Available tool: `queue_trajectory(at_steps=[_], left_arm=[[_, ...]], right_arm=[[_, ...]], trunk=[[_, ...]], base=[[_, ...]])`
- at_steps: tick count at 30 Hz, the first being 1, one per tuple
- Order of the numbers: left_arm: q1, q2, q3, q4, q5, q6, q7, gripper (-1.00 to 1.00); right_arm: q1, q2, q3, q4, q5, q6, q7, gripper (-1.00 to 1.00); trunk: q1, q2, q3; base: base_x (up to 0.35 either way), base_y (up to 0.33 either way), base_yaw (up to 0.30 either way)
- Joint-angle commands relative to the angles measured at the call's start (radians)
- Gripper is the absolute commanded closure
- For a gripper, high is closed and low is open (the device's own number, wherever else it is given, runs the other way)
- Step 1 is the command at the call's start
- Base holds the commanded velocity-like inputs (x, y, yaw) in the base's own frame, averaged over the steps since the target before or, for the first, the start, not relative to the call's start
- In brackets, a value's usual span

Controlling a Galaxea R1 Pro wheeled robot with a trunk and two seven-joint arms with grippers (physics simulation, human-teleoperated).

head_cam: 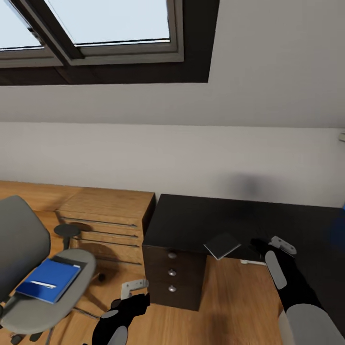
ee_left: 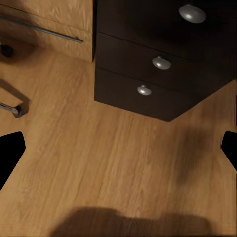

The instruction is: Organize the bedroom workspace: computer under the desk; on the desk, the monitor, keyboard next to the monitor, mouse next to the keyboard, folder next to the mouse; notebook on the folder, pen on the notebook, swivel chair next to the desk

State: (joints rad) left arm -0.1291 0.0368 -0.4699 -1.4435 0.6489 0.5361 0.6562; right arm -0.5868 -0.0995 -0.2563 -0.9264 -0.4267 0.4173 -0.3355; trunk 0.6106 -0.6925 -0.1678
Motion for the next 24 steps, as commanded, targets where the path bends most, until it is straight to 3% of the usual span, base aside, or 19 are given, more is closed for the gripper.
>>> queue_trajectory(at_steps=[1,24], left_arm=[[-0.001,0.001,-0.003,-0.001,0.009,0.001,0.011,-1.00],[-0.001,0.002,-0.004,-0.001,0.010,0.001,0.011,-1.00]], right_arm=[[-0.001,-0.005,0.001,-0.001,-0.010,0.003,-0.007,1.00],[-0.001,-0.009,0.002,0.000,-0.010,0.003,-0.003,1.00]], trunk=[[0.000,-0.001,-0.001],[0.000,-0.001,0.001]], base=[[0.000,0.000,-0.280],[0.000,0.000,-0.286]])
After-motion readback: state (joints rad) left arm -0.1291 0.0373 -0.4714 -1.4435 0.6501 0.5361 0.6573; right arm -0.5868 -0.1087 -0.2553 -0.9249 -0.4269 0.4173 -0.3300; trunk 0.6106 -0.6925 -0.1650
